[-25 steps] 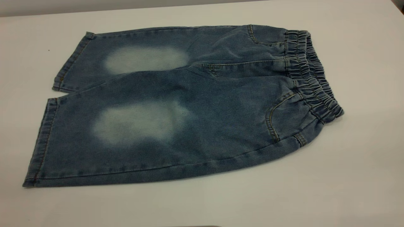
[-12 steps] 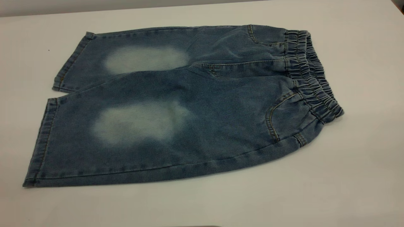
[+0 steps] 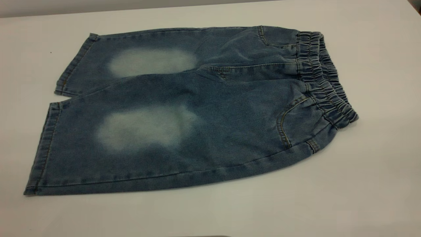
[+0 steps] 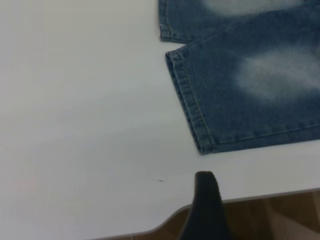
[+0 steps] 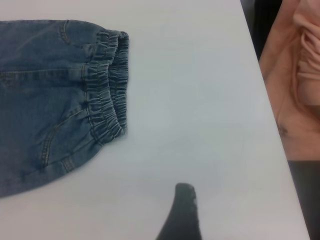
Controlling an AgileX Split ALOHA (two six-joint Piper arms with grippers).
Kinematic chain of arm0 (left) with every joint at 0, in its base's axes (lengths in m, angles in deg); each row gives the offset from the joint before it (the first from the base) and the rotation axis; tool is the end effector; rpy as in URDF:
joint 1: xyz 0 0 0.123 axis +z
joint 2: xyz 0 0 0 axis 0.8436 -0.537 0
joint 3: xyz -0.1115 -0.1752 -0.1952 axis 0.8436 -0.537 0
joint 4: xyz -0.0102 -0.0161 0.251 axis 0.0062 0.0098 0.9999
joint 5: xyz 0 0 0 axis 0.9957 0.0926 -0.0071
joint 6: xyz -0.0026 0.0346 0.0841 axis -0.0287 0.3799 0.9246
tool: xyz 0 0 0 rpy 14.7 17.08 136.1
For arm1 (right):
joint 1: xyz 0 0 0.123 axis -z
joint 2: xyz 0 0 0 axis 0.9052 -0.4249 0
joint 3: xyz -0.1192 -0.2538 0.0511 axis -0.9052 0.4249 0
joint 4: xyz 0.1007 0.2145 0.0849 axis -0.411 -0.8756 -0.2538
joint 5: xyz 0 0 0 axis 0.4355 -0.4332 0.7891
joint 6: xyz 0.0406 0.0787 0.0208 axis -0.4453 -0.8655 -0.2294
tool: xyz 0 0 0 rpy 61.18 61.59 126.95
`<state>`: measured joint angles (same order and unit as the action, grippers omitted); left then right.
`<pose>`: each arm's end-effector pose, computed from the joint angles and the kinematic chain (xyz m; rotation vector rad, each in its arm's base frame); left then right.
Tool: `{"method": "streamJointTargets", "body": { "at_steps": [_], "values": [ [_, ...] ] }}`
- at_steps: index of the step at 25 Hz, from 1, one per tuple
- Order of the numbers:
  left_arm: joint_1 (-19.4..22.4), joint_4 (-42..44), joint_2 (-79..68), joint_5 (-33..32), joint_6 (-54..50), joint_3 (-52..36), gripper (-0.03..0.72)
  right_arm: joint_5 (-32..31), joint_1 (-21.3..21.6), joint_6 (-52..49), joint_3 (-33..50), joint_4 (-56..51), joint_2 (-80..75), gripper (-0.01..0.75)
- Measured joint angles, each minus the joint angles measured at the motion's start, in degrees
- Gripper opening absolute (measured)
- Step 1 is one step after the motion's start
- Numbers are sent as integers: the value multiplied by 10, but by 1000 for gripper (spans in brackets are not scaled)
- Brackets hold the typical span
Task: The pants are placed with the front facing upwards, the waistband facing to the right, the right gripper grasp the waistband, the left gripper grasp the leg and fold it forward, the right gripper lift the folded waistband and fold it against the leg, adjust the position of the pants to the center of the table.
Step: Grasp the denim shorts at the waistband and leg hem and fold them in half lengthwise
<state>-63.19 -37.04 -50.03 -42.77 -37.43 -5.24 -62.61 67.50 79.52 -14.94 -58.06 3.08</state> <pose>-0.0091 0.0019 0.2691 0.1222 2.1009 -0.0324 -0.0067 0.0052 0.2643 0.0445 2.1341 0.0448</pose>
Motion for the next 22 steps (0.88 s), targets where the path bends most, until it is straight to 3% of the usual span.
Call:
{"method": "streamJointTargets", "body": {
  "at_steps": [16, 22],
  "values": [
    [0, 4, -26, 1, -11, 1, 501, -4, 0, -3, -12, -21, -19, 565],
    [0, 43, -180, 98, -57, 50, 501, 31, 0, -3, -77, -41, -128, 565]
  ]
}}
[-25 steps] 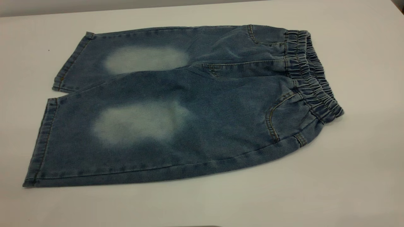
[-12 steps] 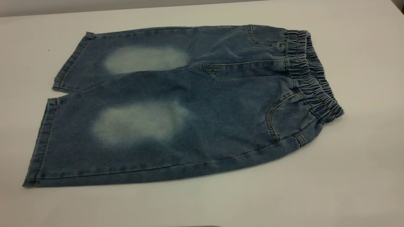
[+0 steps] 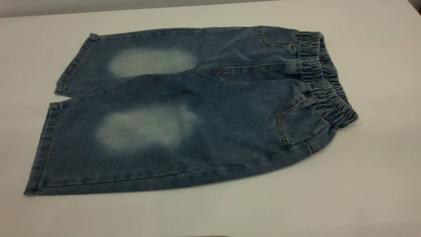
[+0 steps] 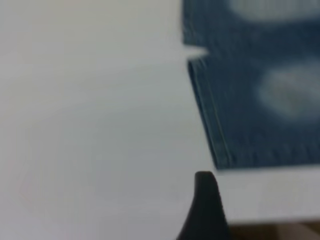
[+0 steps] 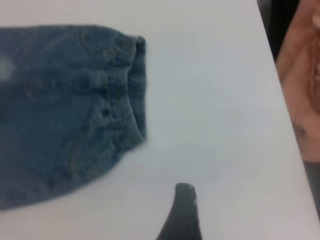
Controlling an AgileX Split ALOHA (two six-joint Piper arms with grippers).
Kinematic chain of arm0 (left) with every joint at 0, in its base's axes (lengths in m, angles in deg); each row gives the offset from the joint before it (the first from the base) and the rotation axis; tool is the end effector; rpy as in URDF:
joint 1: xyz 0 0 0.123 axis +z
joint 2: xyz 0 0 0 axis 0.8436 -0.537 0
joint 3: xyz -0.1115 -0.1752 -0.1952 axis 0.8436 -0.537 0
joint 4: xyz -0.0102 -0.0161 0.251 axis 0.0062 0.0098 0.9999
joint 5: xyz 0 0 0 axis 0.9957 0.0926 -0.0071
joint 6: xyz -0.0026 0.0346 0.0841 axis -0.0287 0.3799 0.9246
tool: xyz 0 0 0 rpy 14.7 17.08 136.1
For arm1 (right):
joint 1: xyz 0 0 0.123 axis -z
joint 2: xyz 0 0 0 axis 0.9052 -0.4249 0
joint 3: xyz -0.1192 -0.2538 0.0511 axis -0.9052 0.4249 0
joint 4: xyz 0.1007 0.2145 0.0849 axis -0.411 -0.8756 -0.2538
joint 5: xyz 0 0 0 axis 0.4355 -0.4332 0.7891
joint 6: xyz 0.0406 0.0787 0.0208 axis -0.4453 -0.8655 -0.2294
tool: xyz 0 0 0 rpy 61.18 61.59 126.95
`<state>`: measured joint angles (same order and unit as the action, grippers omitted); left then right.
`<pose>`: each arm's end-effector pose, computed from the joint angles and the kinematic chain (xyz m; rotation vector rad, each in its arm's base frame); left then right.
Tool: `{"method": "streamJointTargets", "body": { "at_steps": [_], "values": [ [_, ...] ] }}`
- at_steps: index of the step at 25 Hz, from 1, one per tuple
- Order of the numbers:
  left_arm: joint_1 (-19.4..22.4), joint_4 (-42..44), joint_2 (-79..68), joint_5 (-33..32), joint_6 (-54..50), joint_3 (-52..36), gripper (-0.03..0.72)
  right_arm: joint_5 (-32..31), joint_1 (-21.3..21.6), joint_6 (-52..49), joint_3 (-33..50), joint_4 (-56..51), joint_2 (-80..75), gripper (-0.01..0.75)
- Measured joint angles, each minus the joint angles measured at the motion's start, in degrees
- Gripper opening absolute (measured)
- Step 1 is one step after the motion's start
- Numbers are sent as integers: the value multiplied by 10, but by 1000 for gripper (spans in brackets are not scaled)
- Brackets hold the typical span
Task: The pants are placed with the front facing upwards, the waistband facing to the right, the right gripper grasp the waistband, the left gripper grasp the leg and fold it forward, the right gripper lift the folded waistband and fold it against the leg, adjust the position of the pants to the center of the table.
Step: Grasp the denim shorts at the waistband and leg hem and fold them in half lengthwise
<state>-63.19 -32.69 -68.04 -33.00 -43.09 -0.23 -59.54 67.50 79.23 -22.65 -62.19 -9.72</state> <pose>0.0433 0.0023 0.3029 0.0334 2.1568 0.0047 0.0194 0.0097 0.3056 0.0561 2.1654 0.1375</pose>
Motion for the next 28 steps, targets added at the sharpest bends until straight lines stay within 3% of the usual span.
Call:
{"method": "streamJointTargets", "body": {
  "at_steps": [7, 18, 28],
  "values": [
    [0, 0, -226, 125, -93, 84, 501, 107, 0, 15, -24, -112, -201, 565],
    [0, -39, -472, 279, -105, 114, 501, 143, 0, 209, -24, -336, -482, 565],
    [-18, -94, -547, 308, 11, 114, 501, 163, 0, 390, -25, -512, -678, 565]
  ]
}}
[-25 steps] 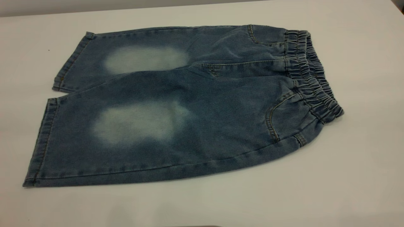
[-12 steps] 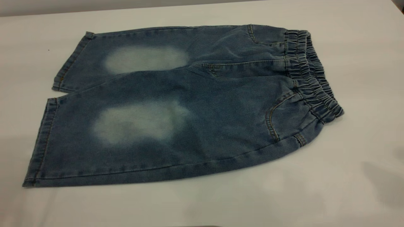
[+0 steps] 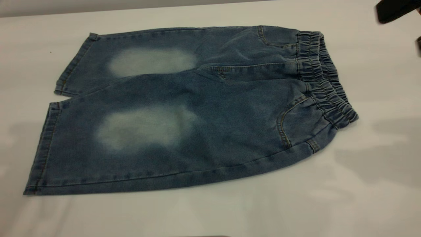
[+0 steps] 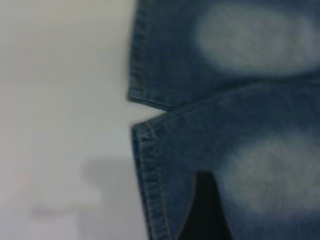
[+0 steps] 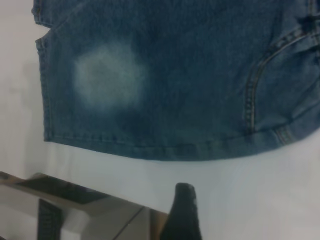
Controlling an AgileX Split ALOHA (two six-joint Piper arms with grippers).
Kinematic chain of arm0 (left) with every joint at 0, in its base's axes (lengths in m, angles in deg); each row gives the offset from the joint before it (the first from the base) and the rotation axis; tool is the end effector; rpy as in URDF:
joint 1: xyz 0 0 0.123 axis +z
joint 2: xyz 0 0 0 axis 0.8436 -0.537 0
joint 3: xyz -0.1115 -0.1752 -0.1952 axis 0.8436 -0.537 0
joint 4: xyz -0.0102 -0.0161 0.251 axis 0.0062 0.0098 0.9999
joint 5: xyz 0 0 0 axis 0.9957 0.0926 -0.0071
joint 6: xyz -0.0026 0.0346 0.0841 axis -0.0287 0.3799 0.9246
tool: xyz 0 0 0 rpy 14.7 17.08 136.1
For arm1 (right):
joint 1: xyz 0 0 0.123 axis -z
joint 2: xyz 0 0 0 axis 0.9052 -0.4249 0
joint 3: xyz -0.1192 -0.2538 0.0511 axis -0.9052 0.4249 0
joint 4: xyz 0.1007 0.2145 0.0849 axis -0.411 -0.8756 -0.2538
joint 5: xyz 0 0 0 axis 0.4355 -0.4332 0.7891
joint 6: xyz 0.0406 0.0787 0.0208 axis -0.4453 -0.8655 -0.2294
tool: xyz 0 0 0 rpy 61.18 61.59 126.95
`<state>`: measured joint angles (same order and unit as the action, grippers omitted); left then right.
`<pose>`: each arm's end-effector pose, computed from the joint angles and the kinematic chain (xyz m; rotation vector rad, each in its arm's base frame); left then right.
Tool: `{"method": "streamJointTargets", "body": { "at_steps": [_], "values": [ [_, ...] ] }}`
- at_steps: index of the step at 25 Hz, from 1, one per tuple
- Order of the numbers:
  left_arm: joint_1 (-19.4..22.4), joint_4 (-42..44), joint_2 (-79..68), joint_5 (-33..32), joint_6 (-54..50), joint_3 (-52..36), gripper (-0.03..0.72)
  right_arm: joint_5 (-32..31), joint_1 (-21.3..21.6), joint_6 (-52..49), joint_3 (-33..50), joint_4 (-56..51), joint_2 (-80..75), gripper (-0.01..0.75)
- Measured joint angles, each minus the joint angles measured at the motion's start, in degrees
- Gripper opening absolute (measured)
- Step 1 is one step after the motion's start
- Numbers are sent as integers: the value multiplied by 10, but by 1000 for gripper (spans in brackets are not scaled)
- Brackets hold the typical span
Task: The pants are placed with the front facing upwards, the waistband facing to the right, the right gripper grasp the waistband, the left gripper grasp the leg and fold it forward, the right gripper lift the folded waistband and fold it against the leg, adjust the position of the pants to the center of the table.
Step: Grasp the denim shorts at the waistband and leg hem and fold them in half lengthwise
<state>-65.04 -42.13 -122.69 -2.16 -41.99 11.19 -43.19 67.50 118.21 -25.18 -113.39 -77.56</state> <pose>0.2489 -0.0358 0.2634 0.0159 2.3813 -0.1613 0.2333 0.0450 0.2064 0.1040 2.6224 0.9289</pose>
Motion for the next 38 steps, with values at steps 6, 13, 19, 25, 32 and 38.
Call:
{"method": "streamJointTargets", "body": {
  "at_steps": [6, 13, 19, 25, 32, 38],
  "values": [
    [-17, -5, -17, 17, 31, 1, 501, 54, 0, 95, -2, -73, -126, 565],
    [-17, -6, -27, 21, 30, 1, 501, 127, 0, 196, -7, -178, -240, 565],
    [-17, -17, -28, 24, 30, 1, 501, 143, 0, 283, -7, -259, -322, 565],
    [-17, -20, -28, 24, 30, 1, 501, 147, 0, 366, -8, -338, -357, 565],
    [-17, -20, -28, 24, 30, 1, 501, 147, 0, 410, -30, -385, -389, 565],
    [-17, -20, -28, 25, 30, 1, 501, 133, 0, 417, -43, -391, -399, 565]
  ]
}}
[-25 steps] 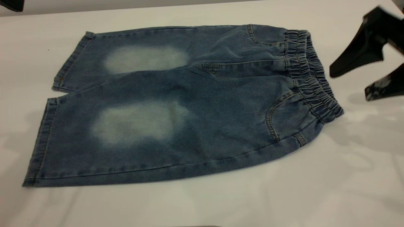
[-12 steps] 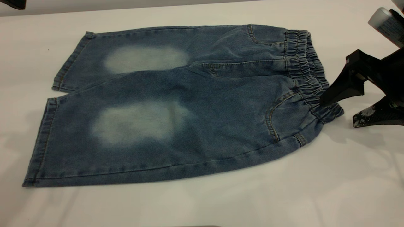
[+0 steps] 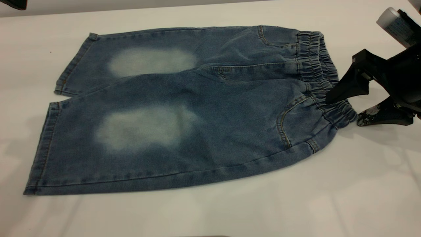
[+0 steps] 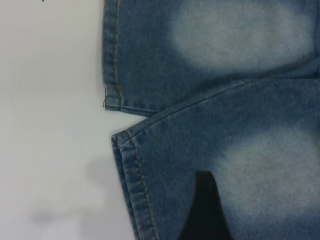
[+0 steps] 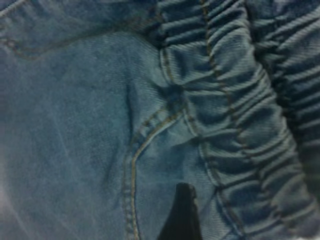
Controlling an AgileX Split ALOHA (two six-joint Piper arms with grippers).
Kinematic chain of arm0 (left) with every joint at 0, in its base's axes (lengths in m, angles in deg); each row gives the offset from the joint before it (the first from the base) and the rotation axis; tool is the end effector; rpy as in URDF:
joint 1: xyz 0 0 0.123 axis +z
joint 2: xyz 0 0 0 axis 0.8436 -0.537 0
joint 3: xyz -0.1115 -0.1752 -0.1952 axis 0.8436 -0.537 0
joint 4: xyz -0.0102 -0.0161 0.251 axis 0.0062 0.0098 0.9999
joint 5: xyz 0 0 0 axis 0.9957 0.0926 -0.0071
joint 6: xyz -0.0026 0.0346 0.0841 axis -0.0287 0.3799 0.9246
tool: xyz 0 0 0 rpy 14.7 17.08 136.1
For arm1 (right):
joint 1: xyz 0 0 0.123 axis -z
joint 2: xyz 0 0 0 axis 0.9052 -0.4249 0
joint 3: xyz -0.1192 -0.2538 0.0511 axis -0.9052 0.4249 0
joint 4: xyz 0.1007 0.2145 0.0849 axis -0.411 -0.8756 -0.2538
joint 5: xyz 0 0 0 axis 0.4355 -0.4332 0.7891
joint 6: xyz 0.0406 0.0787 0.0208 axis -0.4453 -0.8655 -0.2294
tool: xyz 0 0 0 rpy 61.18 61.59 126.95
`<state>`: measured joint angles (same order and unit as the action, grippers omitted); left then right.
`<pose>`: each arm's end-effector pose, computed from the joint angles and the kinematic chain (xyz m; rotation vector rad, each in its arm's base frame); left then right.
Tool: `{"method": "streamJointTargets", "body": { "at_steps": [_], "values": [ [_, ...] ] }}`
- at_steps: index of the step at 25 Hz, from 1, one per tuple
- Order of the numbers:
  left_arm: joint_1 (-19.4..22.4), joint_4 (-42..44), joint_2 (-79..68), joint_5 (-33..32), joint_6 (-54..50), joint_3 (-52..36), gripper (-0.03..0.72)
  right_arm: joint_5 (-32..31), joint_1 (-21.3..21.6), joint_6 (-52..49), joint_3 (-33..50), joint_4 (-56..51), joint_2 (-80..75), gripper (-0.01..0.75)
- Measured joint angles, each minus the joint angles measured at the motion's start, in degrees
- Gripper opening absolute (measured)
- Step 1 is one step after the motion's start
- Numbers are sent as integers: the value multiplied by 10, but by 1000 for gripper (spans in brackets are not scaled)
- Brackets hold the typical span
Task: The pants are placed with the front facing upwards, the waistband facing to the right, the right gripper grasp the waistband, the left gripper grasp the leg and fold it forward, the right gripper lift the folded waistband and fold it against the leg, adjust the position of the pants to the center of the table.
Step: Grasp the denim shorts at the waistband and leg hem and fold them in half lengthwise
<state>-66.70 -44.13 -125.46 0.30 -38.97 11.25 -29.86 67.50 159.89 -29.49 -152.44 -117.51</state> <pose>0.2570 -0.0454 0.2541 0.0777 2.3844 -0.1773 0.2981 0.0346 0.0425 0.3613 2.7082 0.8478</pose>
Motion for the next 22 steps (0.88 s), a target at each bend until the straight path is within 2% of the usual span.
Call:
{"method": "streamJointTargets", "body": {
  "at_steps": [4, 11, 22],
  "values": [
    [0, 0, 0, 0, 0, 0, 501, -18, 0, 4, -1, -3, -7, 565],
    [0, 0, 0, 0, 0, 0, 501, -93, 0, 39, -3, -36, -41, 564],
    [0, 0, 0, 0, 0, 0, 501, -176, 0, 80, -3, -64, -52, 515]
  ]
}}
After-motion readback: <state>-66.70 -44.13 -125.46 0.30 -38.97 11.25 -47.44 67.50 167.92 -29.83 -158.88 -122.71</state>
